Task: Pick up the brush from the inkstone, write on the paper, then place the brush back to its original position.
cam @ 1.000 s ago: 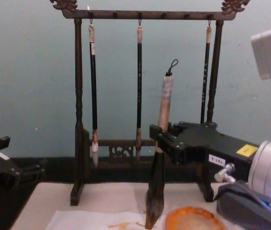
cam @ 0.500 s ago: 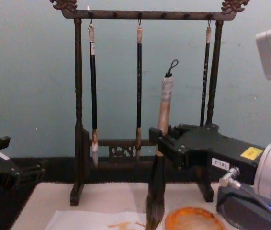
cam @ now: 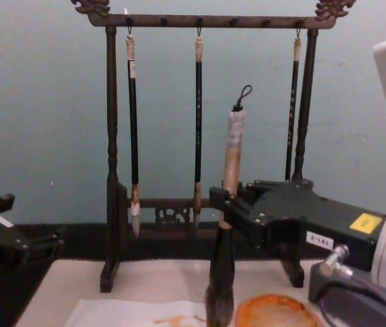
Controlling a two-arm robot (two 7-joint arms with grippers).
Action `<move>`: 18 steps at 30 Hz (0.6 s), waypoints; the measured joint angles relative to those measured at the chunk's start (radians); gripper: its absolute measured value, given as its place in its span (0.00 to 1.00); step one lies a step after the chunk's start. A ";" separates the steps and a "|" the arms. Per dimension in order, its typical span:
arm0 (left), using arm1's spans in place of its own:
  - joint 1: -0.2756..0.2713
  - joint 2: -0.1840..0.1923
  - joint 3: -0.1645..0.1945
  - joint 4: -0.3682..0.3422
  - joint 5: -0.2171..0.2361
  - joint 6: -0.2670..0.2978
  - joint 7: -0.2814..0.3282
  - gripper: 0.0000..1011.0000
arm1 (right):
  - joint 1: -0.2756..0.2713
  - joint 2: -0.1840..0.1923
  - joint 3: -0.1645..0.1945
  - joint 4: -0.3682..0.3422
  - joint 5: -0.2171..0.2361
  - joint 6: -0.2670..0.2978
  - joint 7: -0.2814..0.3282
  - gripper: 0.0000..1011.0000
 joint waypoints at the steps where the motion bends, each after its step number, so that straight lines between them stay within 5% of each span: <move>1: 0.000 0.000 0.000 0.000 0.000 0.000 0.000 1.00 | -0.002 0.002 0.000 -0.003 0.000 0.001 0.000 0.17; 18: 0.000 0.000 0.000 0.000 0.000 0.000 0.000 1.00 | -0.040 0.028 0.033 -0.086 0.012 -0.018 -0.022 0.17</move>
